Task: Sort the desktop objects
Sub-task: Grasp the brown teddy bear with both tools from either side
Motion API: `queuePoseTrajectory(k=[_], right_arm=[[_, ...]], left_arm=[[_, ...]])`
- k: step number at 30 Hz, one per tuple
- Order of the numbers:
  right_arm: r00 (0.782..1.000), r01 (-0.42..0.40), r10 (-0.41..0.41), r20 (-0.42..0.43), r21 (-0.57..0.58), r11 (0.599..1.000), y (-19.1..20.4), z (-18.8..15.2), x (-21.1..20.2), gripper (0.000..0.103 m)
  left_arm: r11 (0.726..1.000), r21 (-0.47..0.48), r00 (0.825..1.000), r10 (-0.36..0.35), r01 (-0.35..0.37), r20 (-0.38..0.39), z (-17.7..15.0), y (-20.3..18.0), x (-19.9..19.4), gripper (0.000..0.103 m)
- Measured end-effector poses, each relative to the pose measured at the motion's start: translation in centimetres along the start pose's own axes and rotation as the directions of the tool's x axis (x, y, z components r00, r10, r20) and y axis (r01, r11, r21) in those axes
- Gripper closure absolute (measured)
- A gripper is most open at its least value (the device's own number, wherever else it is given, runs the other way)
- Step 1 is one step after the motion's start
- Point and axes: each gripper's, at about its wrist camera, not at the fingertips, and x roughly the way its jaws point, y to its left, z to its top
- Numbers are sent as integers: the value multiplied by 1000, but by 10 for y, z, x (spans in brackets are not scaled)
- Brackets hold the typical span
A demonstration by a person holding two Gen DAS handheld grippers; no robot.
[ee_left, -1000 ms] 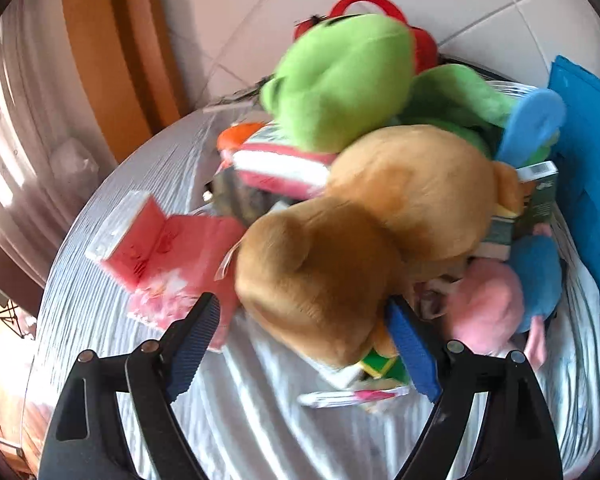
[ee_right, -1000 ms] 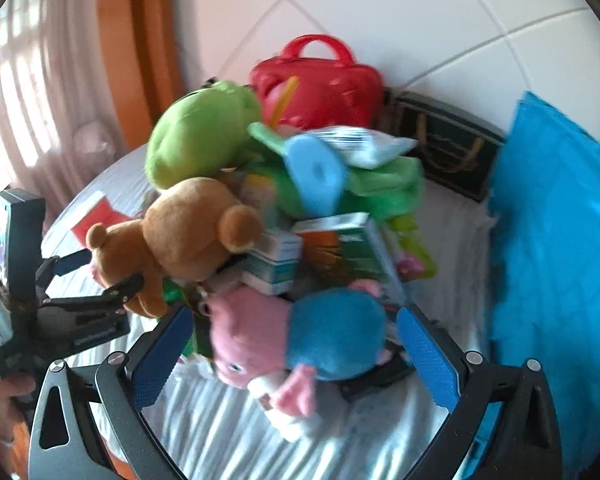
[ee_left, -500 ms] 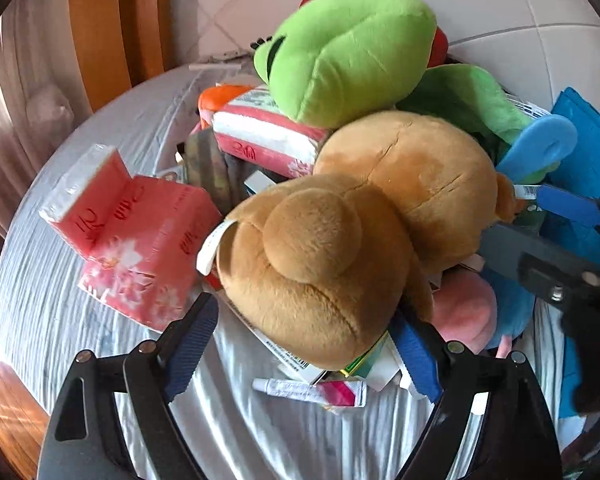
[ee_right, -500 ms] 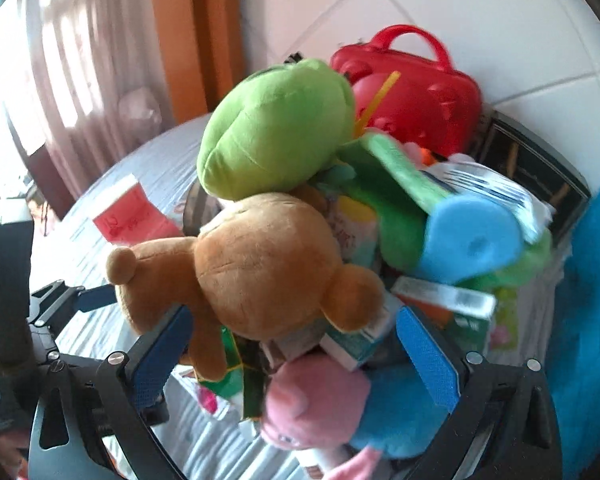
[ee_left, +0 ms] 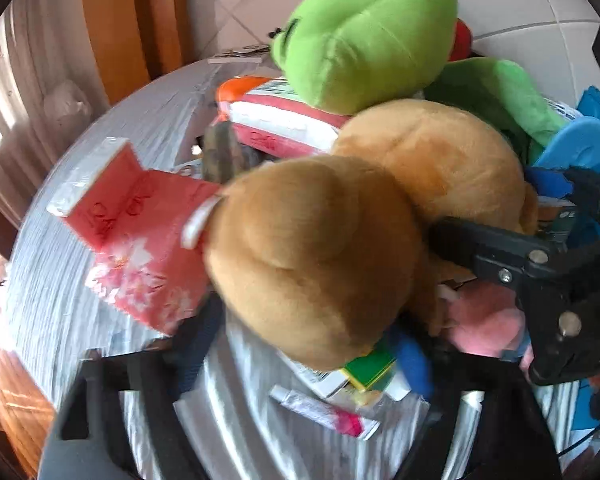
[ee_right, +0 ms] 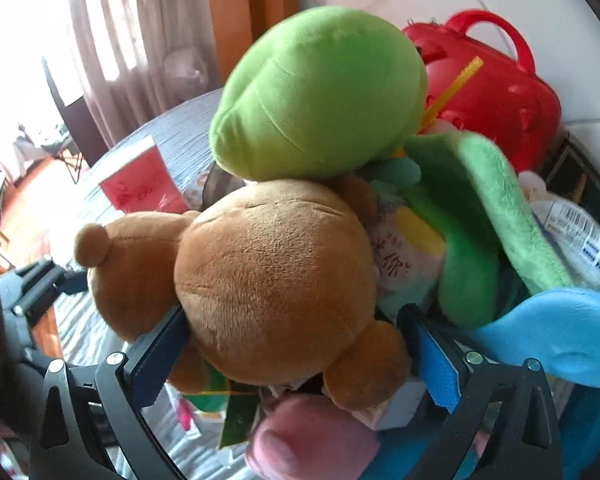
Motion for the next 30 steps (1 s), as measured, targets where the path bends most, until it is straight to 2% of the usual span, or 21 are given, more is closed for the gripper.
queuePoseTrajectory(k=[3,6,12,18,21,24,27,30], right_arm=[[1000,-9,9,7,17,1000,0,-4,-4,18],[1000,4,-5,29,21,1000,1,-6,-14,24],[996,1,-8,89,83,997,-3,-11,-48,27],[983,52,-76,167,141,989,-6,-16,-98,31],[969,95,-131,212,169,981,-7,-18,-128,31],[948,138,-190,256,208,968,-8,-20,-160,31],[918,191,-264,296,256,948,-10,-28,-196,31],[874,253,-353,333,308,917,-14,-38,-235,32]], left_arm=[[1000,8,1000,17,-18,15,-2,-7,-6,50],[1000,16,999,16,-17,39,-4,-9,-19,52],[997,74,993,-10,1,119,-2,-17,-58,52],[986,164,978,-65,32,199,10,-33,-88,53],[975,215,964,-114,61,242,16,-46,-108,53],[956,279,941,-172,89,290,23,-64,-131,53],[930,347,915,-237,117,326,32,-81,-148,53],[895,424,877,-311,141,365,40,-110,-172,53]])
